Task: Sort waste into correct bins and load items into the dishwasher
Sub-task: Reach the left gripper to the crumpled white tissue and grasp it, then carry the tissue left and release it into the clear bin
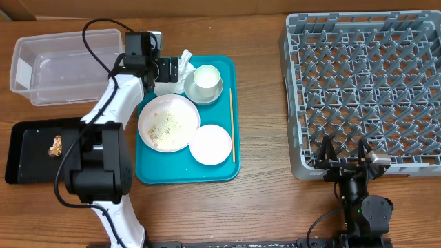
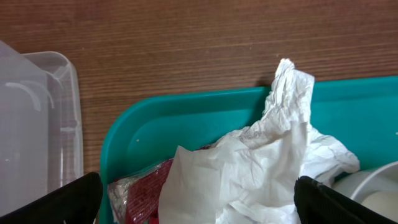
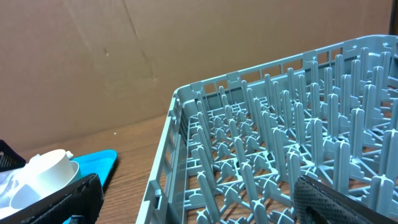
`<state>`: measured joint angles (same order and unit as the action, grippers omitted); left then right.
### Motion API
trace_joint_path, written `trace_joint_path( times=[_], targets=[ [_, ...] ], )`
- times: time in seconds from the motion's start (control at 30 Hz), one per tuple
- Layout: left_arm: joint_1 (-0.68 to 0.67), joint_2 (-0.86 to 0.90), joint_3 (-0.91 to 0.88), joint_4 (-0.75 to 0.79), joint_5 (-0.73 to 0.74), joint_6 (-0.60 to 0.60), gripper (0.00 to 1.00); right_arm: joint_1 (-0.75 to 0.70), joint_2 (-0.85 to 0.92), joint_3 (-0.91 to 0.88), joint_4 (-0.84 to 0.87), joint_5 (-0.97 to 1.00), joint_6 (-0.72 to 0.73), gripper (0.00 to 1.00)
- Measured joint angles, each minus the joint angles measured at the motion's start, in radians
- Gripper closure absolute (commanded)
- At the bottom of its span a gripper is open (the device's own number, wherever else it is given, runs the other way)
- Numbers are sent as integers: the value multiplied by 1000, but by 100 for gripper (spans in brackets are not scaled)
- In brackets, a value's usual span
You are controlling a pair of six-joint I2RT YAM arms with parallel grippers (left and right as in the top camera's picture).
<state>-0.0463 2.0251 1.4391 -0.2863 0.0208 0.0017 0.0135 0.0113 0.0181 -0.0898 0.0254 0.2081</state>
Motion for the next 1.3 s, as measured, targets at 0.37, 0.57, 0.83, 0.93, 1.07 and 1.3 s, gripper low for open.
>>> trace_joint_path(
  times=[0.37,0.57,0.83,0.93,1.07,1.3],
  targets=[
    [-6,64,0,14,35,24,18,0,0,0,0,0,0,0],
    [-6,77,0,9,58,26,47,0,0,0,0,0,0,0],
    [-6,76,16,2,64,28,96,0,0,0,0,0,1,0],
    [-6,71,30,2,65,23,96,0,0,0,0,0,0,0],
    [-6,20,32,1,65,13,96,0,0,0,0,0,0,0],
    [-6,-174,45,5,54,5,96,0,0,0,0,0,1,0]
  ],
)
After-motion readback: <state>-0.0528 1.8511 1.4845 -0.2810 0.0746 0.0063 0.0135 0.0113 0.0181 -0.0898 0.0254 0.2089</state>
